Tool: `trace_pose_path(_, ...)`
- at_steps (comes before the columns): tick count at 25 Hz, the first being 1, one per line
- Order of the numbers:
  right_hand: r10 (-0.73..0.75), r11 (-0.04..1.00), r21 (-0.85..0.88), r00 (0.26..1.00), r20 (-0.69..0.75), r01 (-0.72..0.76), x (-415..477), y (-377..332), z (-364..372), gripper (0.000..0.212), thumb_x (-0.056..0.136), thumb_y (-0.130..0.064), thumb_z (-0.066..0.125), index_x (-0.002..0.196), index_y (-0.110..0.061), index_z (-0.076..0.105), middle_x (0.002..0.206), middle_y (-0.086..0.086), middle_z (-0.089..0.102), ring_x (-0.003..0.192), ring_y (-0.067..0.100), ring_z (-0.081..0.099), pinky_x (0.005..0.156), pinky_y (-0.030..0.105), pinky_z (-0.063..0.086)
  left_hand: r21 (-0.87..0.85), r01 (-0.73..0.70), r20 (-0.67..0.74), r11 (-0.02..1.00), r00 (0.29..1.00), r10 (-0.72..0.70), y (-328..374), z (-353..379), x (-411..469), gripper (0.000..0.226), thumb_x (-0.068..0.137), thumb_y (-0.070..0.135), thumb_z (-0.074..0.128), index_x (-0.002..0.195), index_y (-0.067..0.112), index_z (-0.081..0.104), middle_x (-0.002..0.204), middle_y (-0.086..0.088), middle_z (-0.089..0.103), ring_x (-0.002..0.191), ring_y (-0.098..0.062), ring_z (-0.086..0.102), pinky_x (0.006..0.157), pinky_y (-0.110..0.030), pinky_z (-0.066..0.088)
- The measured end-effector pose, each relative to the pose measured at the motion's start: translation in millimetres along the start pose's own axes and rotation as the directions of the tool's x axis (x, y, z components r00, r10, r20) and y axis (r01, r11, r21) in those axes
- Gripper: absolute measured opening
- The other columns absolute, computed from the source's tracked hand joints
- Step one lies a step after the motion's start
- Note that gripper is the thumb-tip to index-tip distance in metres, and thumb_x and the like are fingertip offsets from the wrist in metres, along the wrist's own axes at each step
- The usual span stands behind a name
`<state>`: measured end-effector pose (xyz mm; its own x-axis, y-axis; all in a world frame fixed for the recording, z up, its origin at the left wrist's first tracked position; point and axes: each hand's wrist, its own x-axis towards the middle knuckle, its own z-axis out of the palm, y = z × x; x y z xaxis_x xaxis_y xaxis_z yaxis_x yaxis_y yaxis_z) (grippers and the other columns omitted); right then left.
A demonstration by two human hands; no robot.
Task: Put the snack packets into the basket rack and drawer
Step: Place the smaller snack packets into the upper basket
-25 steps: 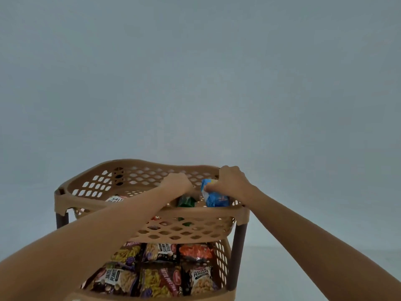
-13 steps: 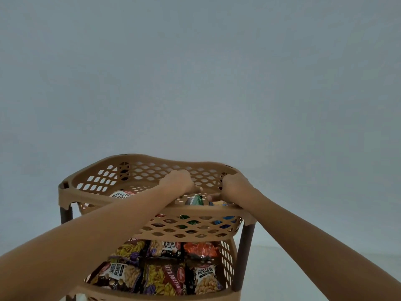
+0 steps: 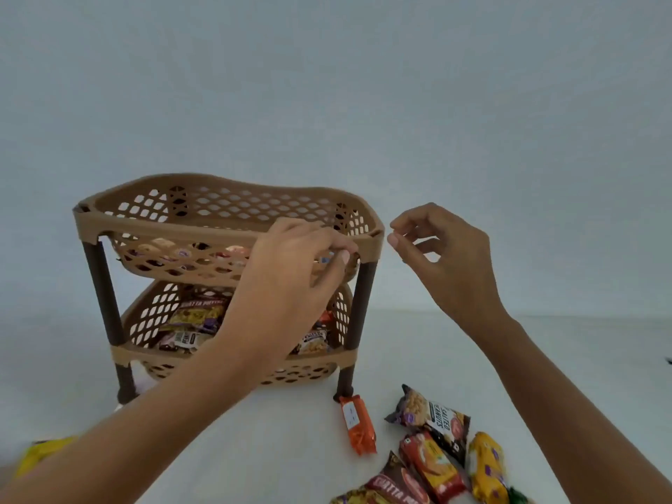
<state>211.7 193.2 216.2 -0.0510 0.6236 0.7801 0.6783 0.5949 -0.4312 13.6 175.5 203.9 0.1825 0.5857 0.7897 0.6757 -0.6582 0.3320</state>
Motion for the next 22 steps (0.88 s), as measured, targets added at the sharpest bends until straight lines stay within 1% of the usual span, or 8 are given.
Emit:
trace_pose_path(5,0.097,0.994,-0.056,0.993,0.067,-0.094,-99.2,21.3,-35.1,0.013,0.083,-0.016,0.070,0.094,-0.020,0.065,0.090,-0.009,0.067,0.080,0.007,0.065,0.067,0.016,0.053,-0.126,0.127,0.269,0.984,0.959,-0.089,22.8,41.5,-79.2,0.017,0.089,0.026,0.056,0.100,0.027,0.069,0.096,0.019,0.066,0.096,0.000,0.051,0.079,-0.008,0.033)
trace_pose_path(7,0.193,0.979,-0.094,0.974,0.121,-0.183,-144.8,32.5,-43.6,0.014,0.083,-0.015,0.071,0.094,-0.020,0.065,0.091,-0.009,0.067,0.078,0.007,0.065,0.067,0.020,0.055,-0.144,0.186,0.371,0.972,0.921,-0.121,23.5,65.9,-105.6,0.017,0.089,0.027,0.056,0.102,0.028,0.068,0.099,0.018,0.067,0.095,0.000,0.053,0.078,-0.008,0.035)
trace_pose_path(10,0.367,0.920,-0.244,0.894,0.256,-0.307,-214.2,48.9,-51.3,0.021,0.081,-0.019,0.072,0.099,-0.024,0.064,0.096,-0.007,0.065,0.081,0.006,0.062,0.071,0.029,0.055,-0.218,0.426,0.487,0.878,0.827,-0.280,17.3,103.5,-138.6,0.016,0.088,0.021,0.058,0.099,0.028,0.068,0.100,0.016,0.067,0.091,0.002,0.056,0.079,-0.014,0.044)
trace_pose_path(12,0.484,0.861,-0.373,0.786,0.386,-0.347,-254.9,56.9,-54.7,0.037,0.079,-0.036,0.072,0.113,-0.033,0.057,0.113,-0.011,0.059,0.100,0.007,0.056,0.084,0.028,0.048,-0.247,0.602,0.519,0.760,0.744,-0.421,13.5,125.4,-157.6,0.015,0.088,0.019,0.059,0.094,0.030,0.068,0.105,0.013,0.065,0.091,-0.001,0.057,0.078,-0.013,0.046)
trace_pose_path(14,0.584,0.792,-0.491,0.684,0.437,-0.362,-285.6,63.9,-59.1,0.054,0.075,-0.050,0.070,0.124,-0.041,0.048,0.129,-0.016,0.050,0.117,0.007,0.046,0.091,0.024,0.042,-0.195,0.649,0.505,0.735,0.709,-0.492,8.2,145.2,-170.8,0.014,0.087,0.022,0.061,0.098,0.029,0.066,0.117,0.004,0.060,0.098,-0.008,0.055,0.080,-0.010,0.041)
trace_pose_path(17,0.672,0.717,-0.587,0.597,0.439,-0.376,-311.8,69.3,-65.2,0.069,0.071,-0.053,0.072,0.132,-0.044,0.039,0.137,-0.016,0.044,0.124,0.009,0.043,0.095,0.026,0.043,-0.038,0.641,0.531,0.766,0.663,-0.528,-2.7,173.4,-171.7,0.030,0.085,0.029,0.063,0.115,0.025,0.063,0.132,-0.009,0.047,0.118,-0.022,0.047,0.099,-0.030,0.039)
trace_pose_path(20,0.712,0.676,-0.644,0.547,0.442,-0.359,-323.7,71.7,-68.4,0.072,0.073,-0.050,0.070,0.134,-0.045,0.032,0.138,-0.015,0.043,0.123,0.011,0.045,0.090,0.026,0.045,0.091,0.681,0.607,0.726,0.541,-0.583,-11.0,197.4,-163.0,0.037,0.087,0.035,0.060,0.121,0.019,0.061,0.137,-0.017,0.039,0.119,-0.030,0.047,0.105,-0.040,0.040)
trace_pose_path(22,0.712,0.667,-0.661,0.555,0.430,-0.343,-327.8,74.6,-68.1,0.066,0.077,-0.046,0.067,0.133,-0.046,0.032,0.136,-0.014,0.046,0.121,0.012,0.046,0.086,0.025,0.045,0.116,0.687,0.613,0.717,0.519,-0.596,-12.6,210.6,-162.7,0.039,0.087,0.036,0.061,0.120,0.016,0.060,0.133,-0.018,0.042,0.112,-0.031,0.052,0.101,-0.039,0.044)
